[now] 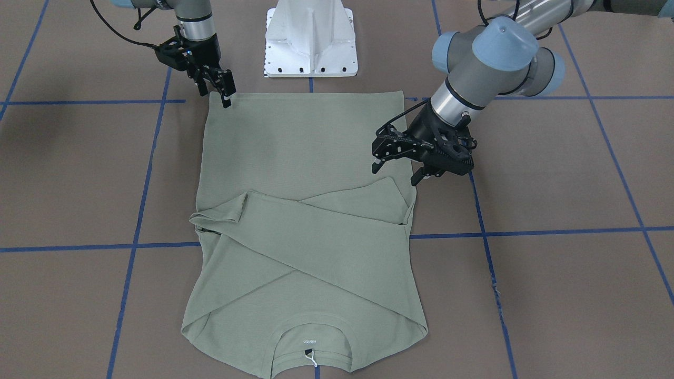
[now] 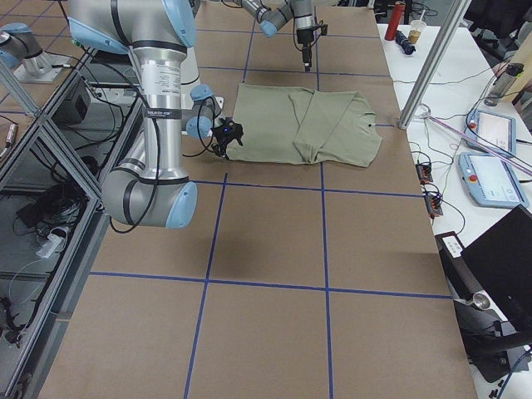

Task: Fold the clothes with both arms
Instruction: 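Release the sleeve and move the left gripper to the shirt hem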

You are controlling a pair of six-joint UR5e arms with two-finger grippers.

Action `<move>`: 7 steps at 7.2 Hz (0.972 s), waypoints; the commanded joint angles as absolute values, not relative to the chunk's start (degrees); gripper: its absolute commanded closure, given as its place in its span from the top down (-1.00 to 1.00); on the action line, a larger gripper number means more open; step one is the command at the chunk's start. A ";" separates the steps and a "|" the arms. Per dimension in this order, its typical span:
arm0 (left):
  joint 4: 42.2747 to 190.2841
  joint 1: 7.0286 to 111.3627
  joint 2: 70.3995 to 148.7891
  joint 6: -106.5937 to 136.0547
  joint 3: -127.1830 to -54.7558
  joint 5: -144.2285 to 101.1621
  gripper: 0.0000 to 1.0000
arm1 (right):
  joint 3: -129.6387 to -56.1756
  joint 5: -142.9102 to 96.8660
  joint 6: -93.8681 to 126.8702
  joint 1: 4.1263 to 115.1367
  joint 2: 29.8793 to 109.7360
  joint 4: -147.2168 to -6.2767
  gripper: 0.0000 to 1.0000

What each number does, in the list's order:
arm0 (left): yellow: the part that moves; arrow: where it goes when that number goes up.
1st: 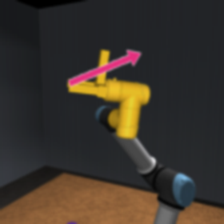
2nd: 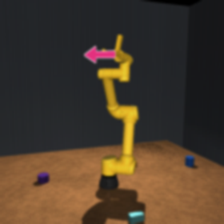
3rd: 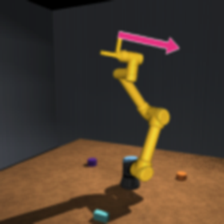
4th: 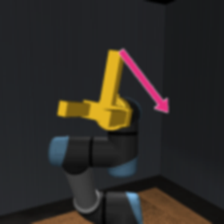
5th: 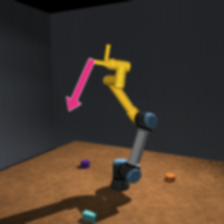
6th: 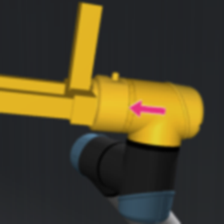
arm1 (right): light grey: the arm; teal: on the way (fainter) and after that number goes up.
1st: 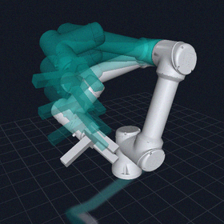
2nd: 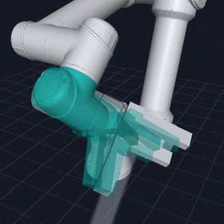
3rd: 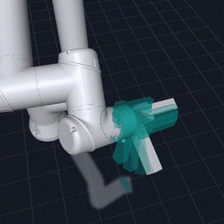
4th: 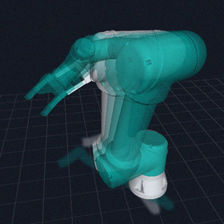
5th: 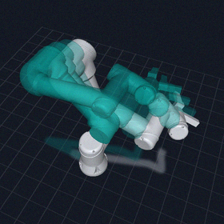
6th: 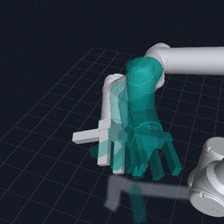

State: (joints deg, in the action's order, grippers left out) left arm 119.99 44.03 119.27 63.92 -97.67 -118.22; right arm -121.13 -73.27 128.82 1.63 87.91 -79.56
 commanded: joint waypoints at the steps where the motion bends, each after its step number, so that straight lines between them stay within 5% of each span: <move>1: 120.06 44.03 119.18 64.34 -98.08 -118.21 0.88 | -120.85 -73.56 129.29 0.27 88.41 -79.63 0.76; 7: 120.15 43.95 119.18 66.80 -98.00 -118.21 0.90 | -121.03 -73.83 129.29 -0.70 89.12 -79.63 0.01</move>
State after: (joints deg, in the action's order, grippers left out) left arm 120.14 43.95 119.19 66.68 -98.01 -118.21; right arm -120.96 -73.83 129.29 -0.65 89.08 -79.63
